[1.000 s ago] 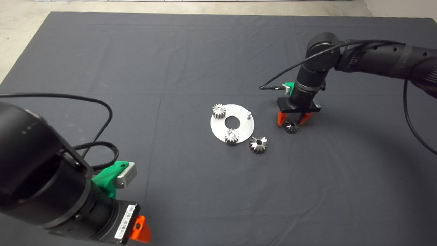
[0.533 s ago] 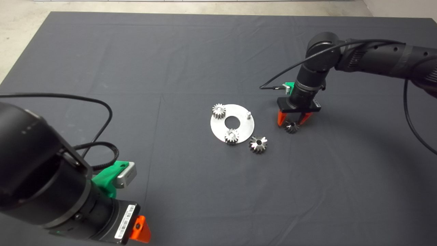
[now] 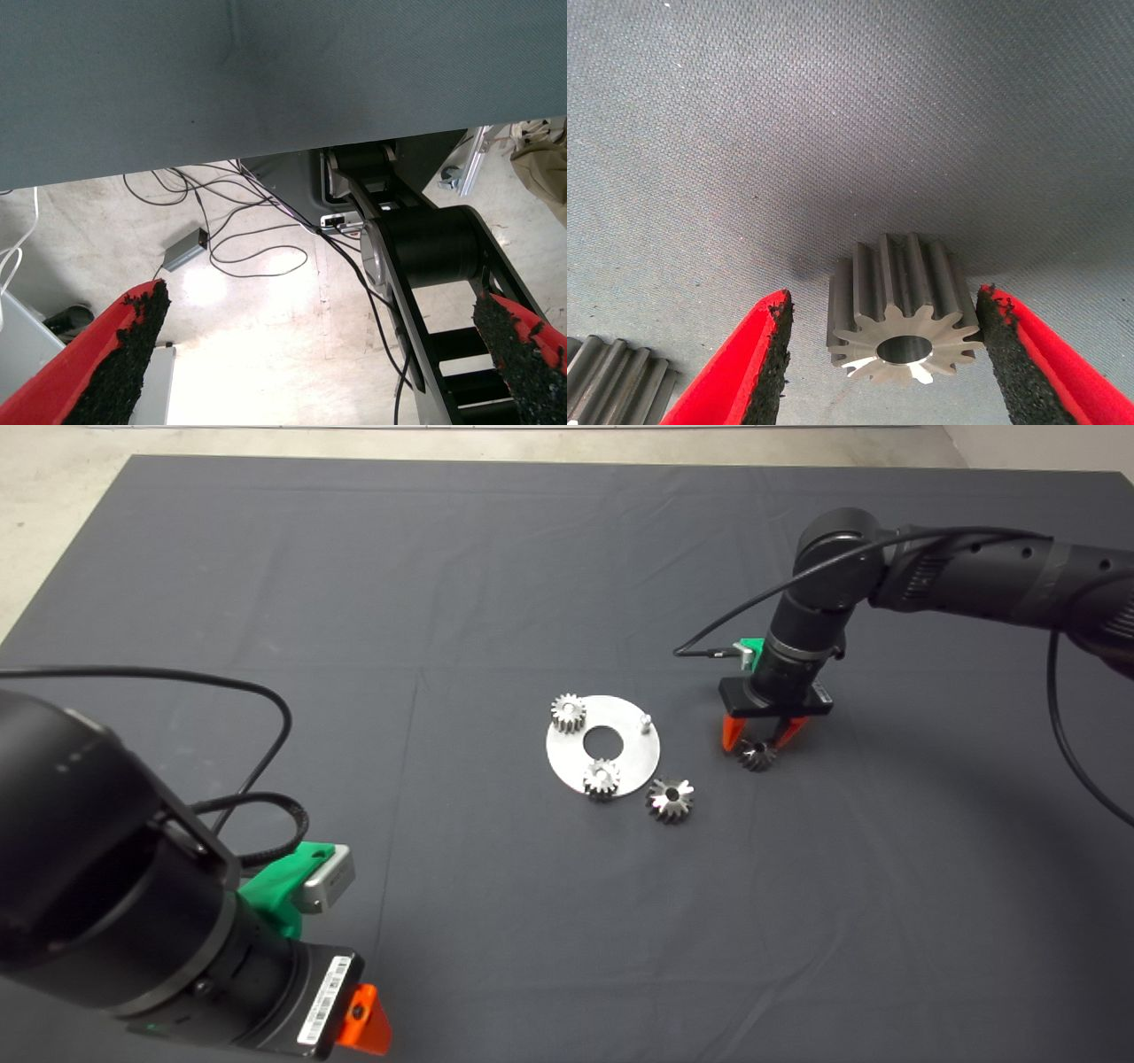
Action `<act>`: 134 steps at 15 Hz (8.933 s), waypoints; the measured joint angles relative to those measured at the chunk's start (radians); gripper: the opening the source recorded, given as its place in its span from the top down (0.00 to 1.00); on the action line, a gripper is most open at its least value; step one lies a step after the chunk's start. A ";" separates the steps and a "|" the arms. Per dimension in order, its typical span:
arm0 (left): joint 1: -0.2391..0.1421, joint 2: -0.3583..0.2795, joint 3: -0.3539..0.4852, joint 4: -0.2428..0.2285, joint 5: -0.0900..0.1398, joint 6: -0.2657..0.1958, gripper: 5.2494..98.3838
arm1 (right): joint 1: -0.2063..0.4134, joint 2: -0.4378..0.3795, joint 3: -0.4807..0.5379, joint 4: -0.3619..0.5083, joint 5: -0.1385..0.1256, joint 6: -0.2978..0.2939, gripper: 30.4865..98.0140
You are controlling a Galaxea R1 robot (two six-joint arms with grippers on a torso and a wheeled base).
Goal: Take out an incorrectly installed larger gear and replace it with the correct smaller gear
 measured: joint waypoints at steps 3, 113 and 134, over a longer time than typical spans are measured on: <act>0.000 0.000 0.000 0.000 0.000 0.000 0.11 | 0.000 0.000 0.000 0.000 -0.002 0.000 0.68; 0.114 0.036 -0.114 0.136 0.070 0.052 0.11 | 0.125 0.244 -0.034 0.015 0.002 0.063 0.92; 0.114 0.036 -0.113 0.136 0.069 0.051 0.11 | 0.085 0.271 -0.112 0.021 0.001 0.033 0.93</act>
